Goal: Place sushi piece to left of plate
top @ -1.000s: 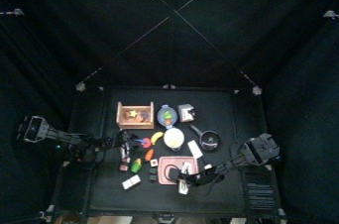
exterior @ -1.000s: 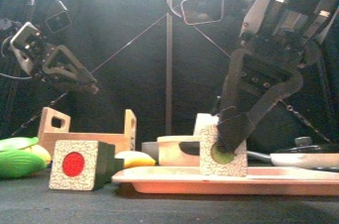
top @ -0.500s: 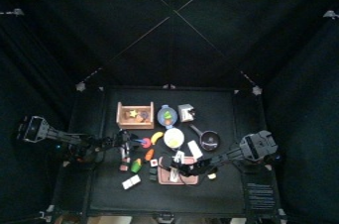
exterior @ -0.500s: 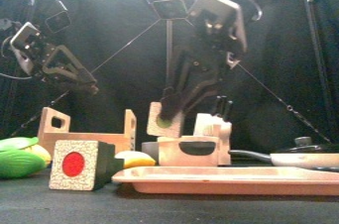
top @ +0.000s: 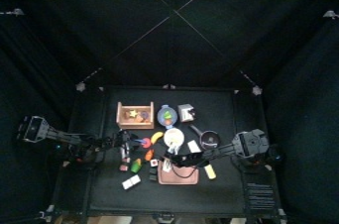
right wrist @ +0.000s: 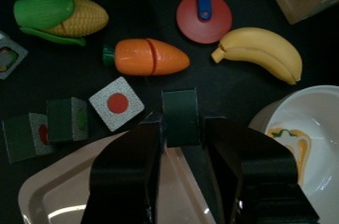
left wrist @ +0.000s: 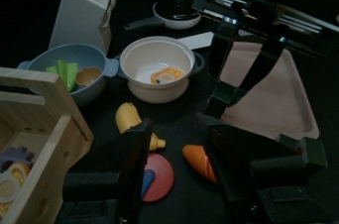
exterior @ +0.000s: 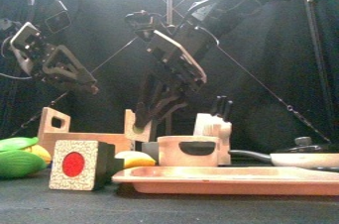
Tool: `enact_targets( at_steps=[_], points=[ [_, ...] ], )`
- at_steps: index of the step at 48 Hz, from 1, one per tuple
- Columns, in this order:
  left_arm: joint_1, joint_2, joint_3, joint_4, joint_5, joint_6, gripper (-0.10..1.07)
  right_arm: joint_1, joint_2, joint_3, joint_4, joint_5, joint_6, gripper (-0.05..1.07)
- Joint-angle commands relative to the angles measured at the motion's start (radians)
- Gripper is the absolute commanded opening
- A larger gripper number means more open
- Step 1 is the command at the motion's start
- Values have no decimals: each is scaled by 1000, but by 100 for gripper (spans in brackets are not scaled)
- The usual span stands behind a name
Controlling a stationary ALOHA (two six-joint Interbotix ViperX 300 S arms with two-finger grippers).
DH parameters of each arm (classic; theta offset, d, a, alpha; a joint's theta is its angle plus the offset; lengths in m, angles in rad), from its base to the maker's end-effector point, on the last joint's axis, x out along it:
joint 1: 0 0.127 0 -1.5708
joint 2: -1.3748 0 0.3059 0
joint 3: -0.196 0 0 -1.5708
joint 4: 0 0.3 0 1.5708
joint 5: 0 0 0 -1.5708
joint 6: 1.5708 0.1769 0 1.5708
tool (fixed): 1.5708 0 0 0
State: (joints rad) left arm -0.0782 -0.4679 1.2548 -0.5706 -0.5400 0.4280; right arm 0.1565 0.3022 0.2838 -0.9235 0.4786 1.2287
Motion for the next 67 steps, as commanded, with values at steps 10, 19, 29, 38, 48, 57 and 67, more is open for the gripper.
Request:
enact_targets(
  at_steps=[10,19,29,38,48,57,67],
  points=[
    [0,0,-11,-2,-3,0,80,-25,29,-78,49,-5,-71,65],
    [0,-2,-11,0,-3,0,80,-34,54,-94,61,-11,-77,65],
    [0,-2,-11,0,-3,0,80,-37,57,-94,74,-49,-75,67],
    [0,-2,-11,-2,-3,0,80,-48,66,-94,103,-55,-75,67],
    [0,-2,-9,0,-3,0,80,-49,71,-98,106,-55,-75,70],
    [0,-2,-11,0,-3,0,80,-51,74,-98,109,-55,-75,77],
    [0,-2,-9,0,-3,0,80,-51,75,-100,109,-55,-75,83]
  ],
)
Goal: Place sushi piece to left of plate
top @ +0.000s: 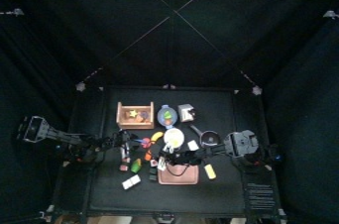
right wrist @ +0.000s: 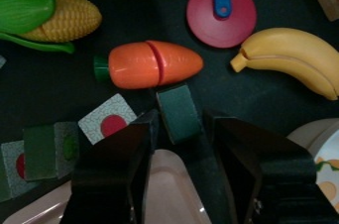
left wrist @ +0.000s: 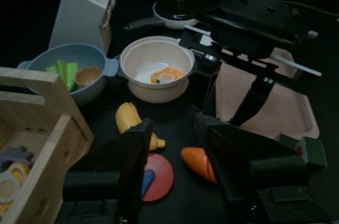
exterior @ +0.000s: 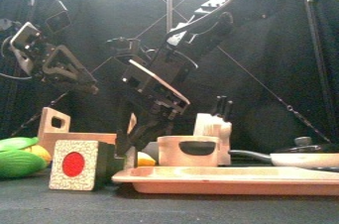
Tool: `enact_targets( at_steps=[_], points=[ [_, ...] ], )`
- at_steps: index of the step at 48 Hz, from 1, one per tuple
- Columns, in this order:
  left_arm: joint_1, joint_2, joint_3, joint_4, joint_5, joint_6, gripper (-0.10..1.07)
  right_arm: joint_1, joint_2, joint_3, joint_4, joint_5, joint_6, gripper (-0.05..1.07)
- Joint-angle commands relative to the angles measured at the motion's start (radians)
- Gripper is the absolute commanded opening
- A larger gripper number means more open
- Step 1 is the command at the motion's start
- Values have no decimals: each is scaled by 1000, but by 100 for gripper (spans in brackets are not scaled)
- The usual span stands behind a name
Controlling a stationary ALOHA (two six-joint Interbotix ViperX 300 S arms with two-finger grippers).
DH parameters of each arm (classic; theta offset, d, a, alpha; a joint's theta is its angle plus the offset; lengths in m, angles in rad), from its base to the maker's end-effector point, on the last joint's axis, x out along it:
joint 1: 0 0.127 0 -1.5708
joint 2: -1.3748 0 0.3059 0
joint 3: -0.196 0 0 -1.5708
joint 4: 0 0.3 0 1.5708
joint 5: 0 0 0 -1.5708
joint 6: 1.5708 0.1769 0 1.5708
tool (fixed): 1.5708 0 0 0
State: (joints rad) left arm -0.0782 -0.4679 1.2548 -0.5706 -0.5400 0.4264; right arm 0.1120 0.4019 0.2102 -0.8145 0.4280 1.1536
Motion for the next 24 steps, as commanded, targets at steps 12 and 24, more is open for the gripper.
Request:
enact_targets(
  at_steps=[12,24],
  points=[
    [0,0,-9,0,-3,2,80,-5,-44,-34,0,-5,0,84],
    [0,-2,-9,0,-3,2,80,-5,-57,-37,0,-5,0,84]
  ],
)
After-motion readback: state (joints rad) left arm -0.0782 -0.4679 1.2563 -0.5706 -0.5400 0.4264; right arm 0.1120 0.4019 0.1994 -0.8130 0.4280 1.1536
